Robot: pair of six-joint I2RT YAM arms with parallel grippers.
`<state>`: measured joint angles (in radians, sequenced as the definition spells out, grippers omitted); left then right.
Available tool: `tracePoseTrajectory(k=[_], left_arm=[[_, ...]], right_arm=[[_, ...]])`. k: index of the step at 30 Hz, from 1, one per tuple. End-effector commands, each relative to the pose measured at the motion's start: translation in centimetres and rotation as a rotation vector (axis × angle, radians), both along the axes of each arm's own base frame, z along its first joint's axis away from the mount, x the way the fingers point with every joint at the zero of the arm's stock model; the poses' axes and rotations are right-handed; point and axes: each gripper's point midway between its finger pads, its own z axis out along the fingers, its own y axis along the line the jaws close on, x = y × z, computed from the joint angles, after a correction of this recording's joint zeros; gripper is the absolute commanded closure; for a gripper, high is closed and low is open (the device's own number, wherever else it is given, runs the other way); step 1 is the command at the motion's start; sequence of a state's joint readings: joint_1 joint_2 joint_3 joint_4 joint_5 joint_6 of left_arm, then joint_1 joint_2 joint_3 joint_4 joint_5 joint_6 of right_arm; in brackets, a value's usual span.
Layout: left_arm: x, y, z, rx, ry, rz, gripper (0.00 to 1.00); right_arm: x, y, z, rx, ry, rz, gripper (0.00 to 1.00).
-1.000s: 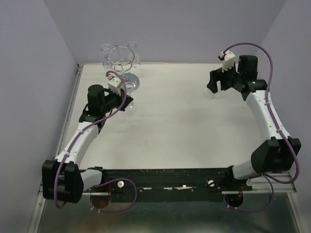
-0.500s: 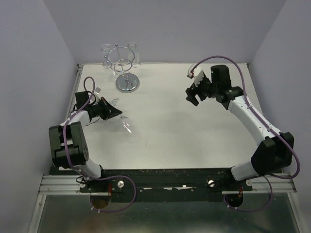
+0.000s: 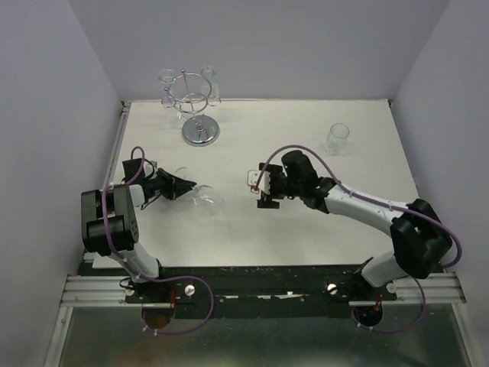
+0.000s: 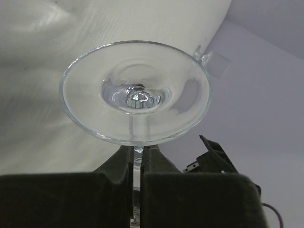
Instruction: Take the wine glass off the wine glass rack
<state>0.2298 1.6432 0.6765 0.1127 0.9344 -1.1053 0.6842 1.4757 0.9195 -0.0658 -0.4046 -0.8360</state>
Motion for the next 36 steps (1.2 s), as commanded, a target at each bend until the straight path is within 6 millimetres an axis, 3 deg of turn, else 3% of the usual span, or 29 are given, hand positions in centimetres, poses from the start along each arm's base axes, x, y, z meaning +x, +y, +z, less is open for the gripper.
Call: tracePoseTrajectory(k=[1,3,7,14,26,36], left_arm=[[0.1,-0.3,0.6,-0.108,0.101,0.044,1.00],[0.0,-0.3,0.5,-0.119,0.132,0.055,1.00],[-0.7,-0.5,0.2,-0.125,0.202,0.063,1.00],[-0.9,-1.0,0.4,-0.175,0.281,0.041,1.00],[-0.3,-3.0,0.6,-0.201,0.334,0.002,1.00],[0.0,-3.3,0.4,-0.219,0.369,0.011,1.00]], right_arm=[[0.7,4.2,-0.2,0.043,-0.202,0.052,0.10],[1.1,6.0,0.0,0.085,-0.244,0.020,0.09],[-0.3,8.8,-0.1,0.151,-0.307,0.087,0.05],[-1.5,11.7,1.1,0.228,-0.414,0.168,0.00],[-3.6,13.6,0.0,0.211,-0.491,0.372,0.02],[-3.9,15.2,1.8,0.254,-0.564,0.422,0.06]])
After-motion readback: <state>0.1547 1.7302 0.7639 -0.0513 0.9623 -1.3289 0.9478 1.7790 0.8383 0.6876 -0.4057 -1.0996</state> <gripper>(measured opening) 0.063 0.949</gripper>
